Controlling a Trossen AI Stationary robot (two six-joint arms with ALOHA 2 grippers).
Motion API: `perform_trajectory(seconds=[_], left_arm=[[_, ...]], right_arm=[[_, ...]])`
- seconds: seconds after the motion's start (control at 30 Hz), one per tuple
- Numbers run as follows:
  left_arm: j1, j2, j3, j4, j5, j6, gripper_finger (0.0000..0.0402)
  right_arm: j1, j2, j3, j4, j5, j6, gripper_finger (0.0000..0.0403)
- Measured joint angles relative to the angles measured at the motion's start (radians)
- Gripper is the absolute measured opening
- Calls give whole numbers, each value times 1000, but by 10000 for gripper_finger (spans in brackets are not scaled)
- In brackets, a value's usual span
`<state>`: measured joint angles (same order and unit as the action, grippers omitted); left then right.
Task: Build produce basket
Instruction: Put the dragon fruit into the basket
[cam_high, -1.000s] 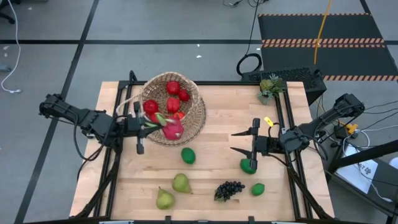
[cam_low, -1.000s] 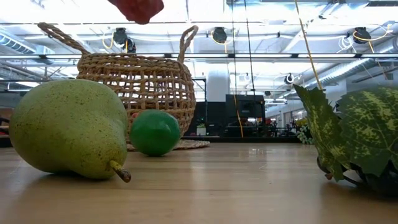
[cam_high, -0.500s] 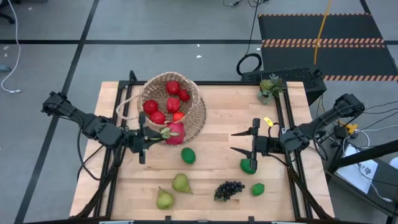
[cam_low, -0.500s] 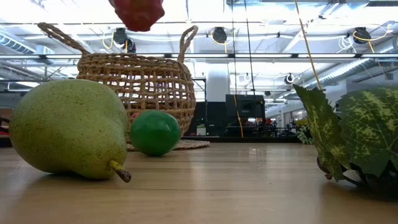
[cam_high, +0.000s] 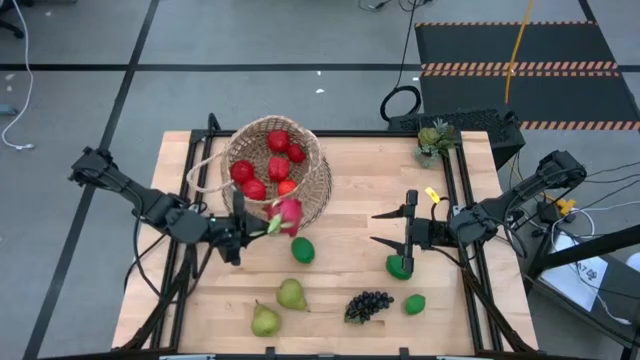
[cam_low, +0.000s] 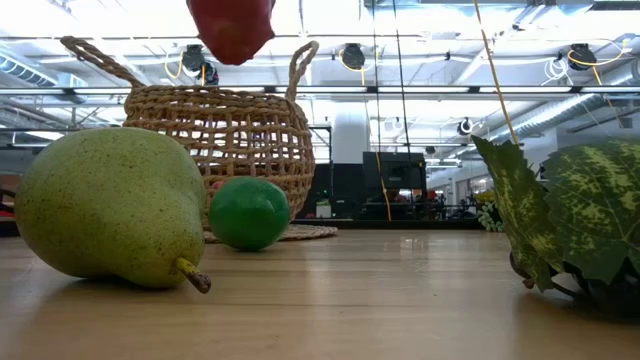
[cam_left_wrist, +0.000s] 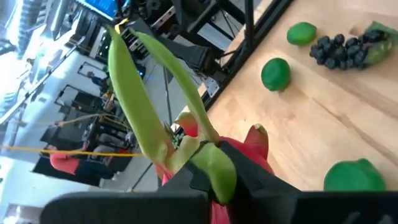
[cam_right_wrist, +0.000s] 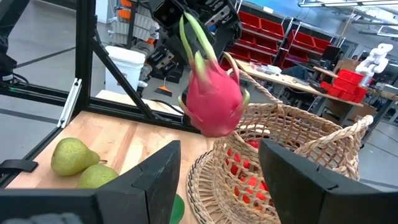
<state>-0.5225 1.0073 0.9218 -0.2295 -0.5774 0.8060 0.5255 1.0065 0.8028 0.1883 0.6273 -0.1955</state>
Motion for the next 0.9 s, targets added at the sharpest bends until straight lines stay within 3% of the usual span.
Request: perform_trajectory(seconds=[0.9], left_arm=[[-67,1,1,3,0,85,13]], right_arm=[[0,0,0,-7,0,27,210]])
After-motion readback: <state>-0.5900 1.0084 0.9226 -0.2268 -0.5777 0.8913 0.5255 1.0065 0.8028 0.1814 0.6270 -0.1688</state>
